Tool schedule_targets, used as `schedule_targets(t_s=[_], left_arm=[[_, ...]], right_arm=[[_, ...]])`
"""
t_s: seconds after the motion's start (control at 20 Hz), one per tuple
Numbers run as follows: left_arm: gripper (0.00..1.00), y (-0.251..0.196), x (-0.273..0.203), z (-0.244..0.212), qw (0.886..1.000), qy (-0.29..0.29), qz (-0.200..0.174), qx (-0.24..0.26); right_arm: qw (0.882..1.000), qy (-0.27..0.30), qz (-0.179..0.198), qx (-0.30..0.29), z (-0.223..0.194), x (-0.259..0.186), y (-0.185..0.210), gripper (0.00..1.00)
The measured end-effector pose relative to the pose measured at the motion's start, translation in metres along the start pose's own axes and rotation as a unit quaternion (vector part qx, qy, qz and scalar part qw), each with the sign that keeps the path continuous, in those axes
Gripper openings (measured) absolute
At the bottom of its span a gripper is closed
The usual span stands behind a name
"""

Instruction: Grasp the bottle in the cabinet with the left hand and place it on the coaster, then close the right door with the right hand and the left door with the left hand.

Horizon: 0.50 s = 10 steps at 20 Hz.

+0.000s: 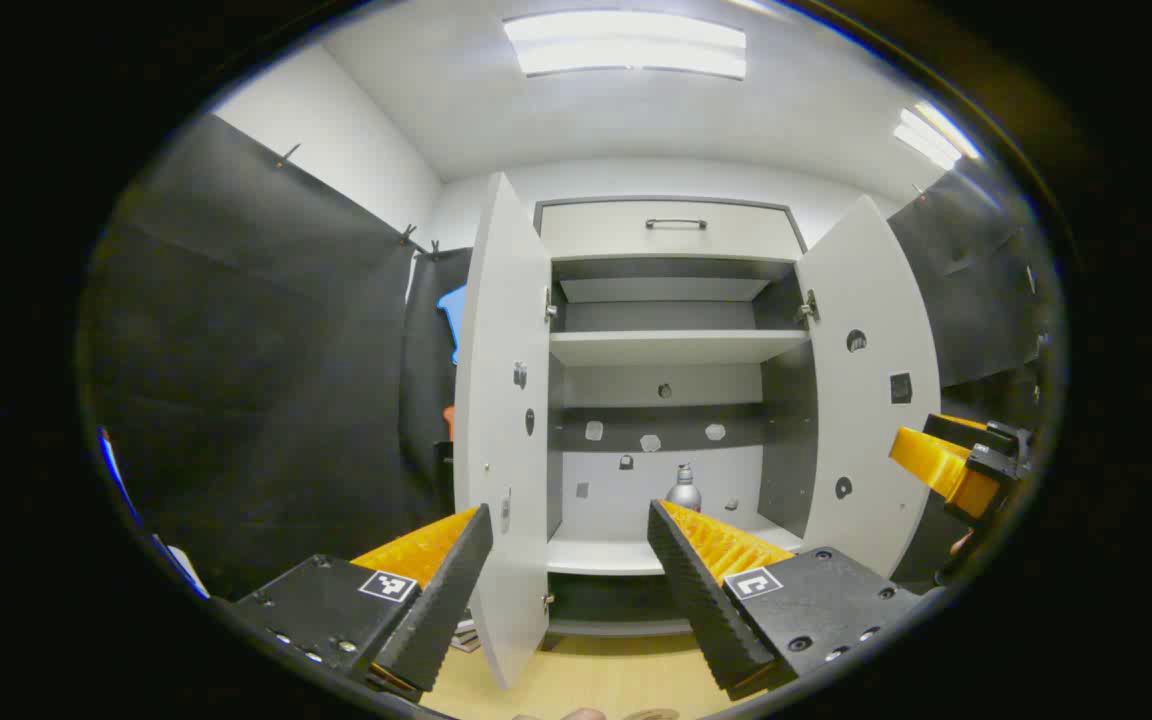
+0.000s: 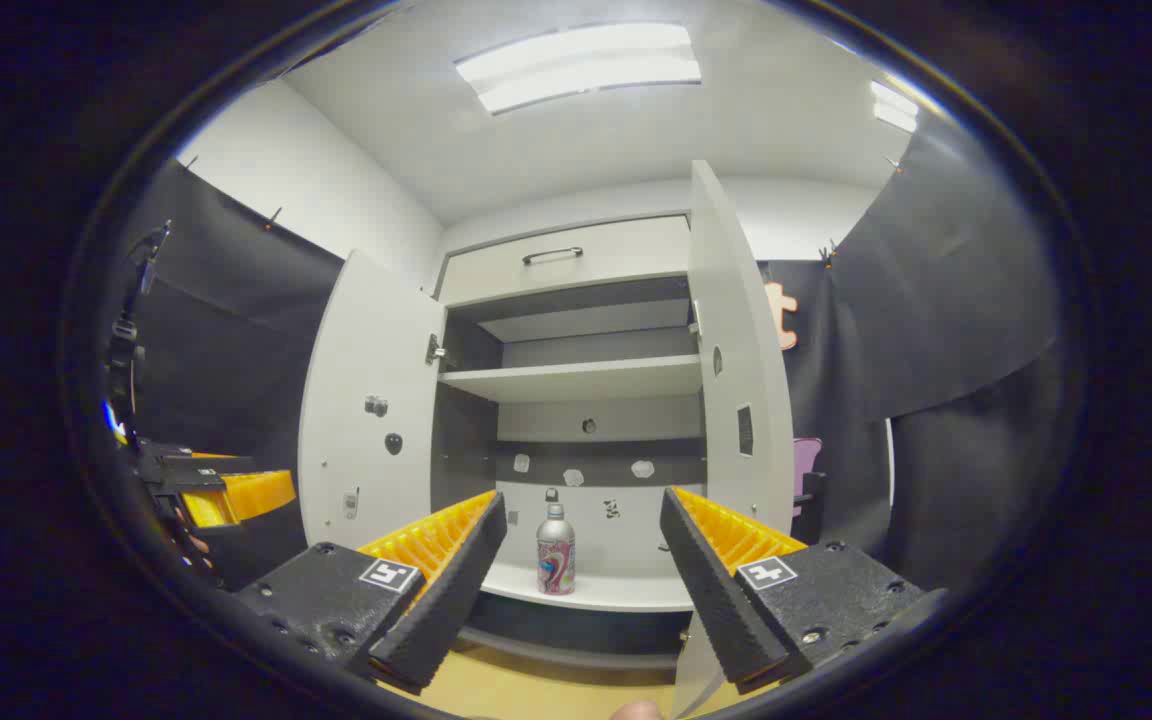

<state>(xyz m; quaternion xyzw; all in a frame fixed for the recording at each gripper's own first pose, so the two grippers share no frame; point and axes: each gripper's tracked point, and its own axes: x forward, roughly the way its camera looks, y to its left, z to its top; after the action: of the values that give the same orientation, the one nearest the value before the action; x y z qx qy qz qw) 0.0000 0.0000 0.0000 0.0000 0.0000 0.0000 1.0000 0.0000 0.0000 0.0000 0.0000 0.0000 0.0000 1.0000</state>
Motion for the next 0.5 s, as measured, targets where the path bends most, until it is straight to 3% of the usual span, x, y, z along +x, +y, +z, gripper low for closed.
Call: schedule_targets(t_s=[0.2, 0.25, 0.35, 0.4, 0.5], left_arm=[[1.00, -0.010, 0.008, -0.003, 1.000, 0.000, -0.012, -0.009], [0.92, -0.011, 0.008, -0.003, 1.000, 0.000, -0.015, -0.010], [1.00, -0.014, 0.011, -0.001, 1.000, 0.001, -0.019, -0.009], [0.96, -0.015, 0.012, 0.000, 1.000, 0.000, -0.020, -0.010], [1.00, -0.018, 0.017, -0.001, 1.000, -0.001, -0.026, -0.016]], right_arm=[[1.000, -0.001, -0.012, -0.002, 0.002, 0.001, -0.009, 1.00], [1.000, 0.001, -0.017, -0.003, 0.000, 0.002, -0.013, 1.00], [1.000, 0.000, -0.025, -0.003, 0.001, 0.004, -0.019, 0.99], [1.000, -0.001, -0.029, -0.003, 0.001, 0.005, -0.022, 1.00], [0.999, 0.001, -0.034, -0.001, -0.001, 0.007, -0.027, 1.00]])
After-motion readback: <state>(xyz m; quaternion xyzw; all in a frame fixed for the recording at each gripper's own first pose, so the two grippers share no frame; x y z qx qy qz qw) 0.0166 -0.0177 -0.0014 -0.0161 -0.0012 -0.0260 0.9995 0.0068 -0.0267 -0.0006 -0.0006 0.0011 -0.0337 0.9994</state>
